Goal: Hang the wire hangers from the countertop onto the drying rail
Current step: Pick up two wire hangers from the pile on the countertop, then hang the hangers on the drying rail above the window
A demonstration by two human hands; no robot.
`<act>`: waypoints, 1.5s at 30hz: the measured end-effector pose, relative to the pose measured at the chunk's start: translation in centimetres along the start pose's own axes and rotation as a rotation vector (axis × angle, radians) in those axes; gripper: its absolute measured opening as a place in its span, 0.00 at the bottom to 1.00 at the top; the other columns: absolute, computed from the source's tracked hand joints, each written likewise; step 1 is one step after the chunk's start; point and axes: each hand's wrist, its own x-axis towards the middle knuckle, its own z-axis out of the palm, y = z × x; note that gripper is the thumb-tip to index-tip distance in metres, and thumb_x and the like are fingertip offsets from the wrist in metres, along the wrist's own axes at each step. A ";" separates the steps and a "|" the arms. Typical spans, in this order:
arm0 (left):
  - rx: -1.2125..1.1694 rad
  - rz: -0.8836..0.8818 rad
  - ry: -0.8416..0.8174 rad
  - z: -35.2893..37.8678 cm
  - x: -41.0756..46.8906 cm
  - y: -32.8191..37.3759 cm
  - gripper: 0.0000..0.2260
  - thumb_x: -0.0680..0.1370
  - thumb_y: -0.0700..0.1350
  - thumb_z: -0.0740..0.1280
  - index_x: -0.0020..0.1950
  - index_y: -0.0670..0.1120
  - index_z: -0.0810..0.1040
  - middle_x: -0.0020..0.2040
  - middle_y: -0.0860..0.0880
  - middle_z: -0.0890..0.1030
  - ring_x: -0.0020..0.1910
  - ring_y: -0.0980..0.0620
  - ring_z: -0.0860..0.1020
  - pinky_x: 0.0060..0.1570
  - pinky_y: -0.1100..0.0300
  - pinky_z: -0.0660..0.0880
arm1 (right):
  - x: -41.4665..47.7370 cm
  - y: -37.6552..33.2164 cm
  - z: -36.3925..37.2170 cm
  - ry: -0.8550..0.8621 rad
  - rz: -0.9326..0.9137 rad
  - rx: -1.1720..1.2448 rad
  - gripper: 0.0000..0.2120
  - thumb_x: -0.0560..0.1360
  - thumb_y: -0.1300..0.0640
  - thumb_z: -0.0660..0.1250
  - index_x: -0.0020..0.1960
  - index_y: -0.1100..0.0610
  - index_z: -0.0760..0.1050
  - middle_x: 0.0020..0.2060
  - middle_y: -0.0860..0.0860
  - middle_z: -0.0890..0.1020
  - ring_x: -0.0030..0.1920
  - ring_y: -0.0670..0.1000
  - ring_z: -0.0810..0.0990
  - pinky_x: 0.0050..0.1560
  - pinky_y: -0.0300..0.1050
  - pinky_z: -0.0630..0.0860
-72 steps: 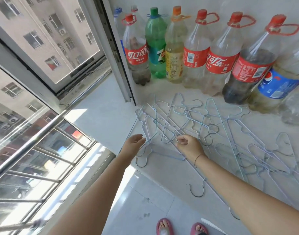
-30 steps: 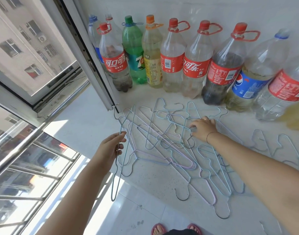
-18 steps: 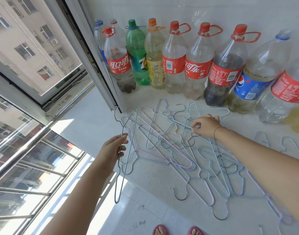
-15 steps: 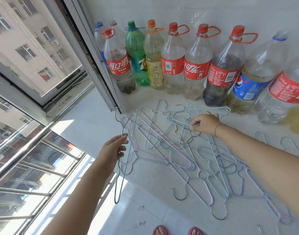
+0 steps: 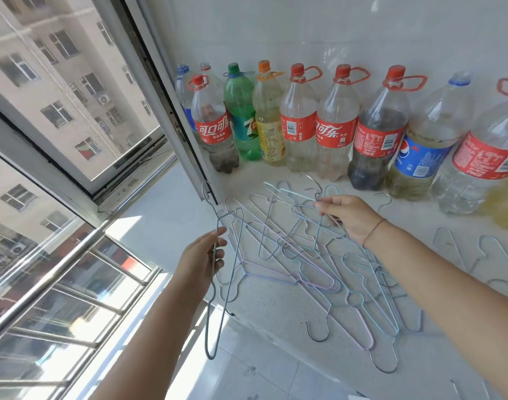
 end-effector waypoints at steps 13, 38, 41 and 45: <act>-0.047 0.114 0.064 -4.9 -8.7 0.2 0.11 0.79 0.39 0.60 0.55 0.47 0.81 0.38 0.50 0.76 0.36 0.53 0.73 0.38 0.61 0.66 | -8.9 -3.5 9.7 -0.349 0.135 0.313 0.09 0.75 0.66 0.62 0.53 0.62 0.77 0.32 0.52 0.75 0.29 0.47 0.66 0.22 0.34 0.61; -0.375 0.458 0.913 -21.9 -56.4 -9.0 0.09 0.77 0.37 0.63 0.54 0.42 0.81 0.28 0.51 0.73 0.25 0.56 0.66 0.28 0.64 0.61 | -43.8 -6.6 33.0 -1.478 0.260 0.140 0.22 0.66 0.65 0.66 0.61 0.62 0.75 0.29 0.52 0.77 0.26 0.46 0.72 0.23 0.36 0.69; -0.391 0.486 1.020 -24.0 -63.4 -10.8 0.09 0.77 0.38 0.64 0.54 0.41 0.81 0.30 0.49 0.74 0.27 0.55 0.68 0.28 0.63 0.62 | -50.0 -6.1 36.8 -1.581 0.280 0.116 0.22 0.66 0.65 0.66 0.61 0.63 0.75 0.28 0.52 0.78 0.25 0.46 0.72 0.22 0.36 0.69; -0.382 0.551 1.113 -27.4 -72.6 -13.1 0.10 0.78 0.39 0.62 0.56 0.40 0.80 0.31 0.49 0.74 0.27 0.56 0.69 0.29 0.63 0.64 | -59.3 -4.7 41.7 -1.702 0.310 0.090 0.21 0.67 0.64 0.65 0.60 0.62 0.75 0.27 0.52 0.78 0.23 0.46 0.73 0.22 0.36 0.70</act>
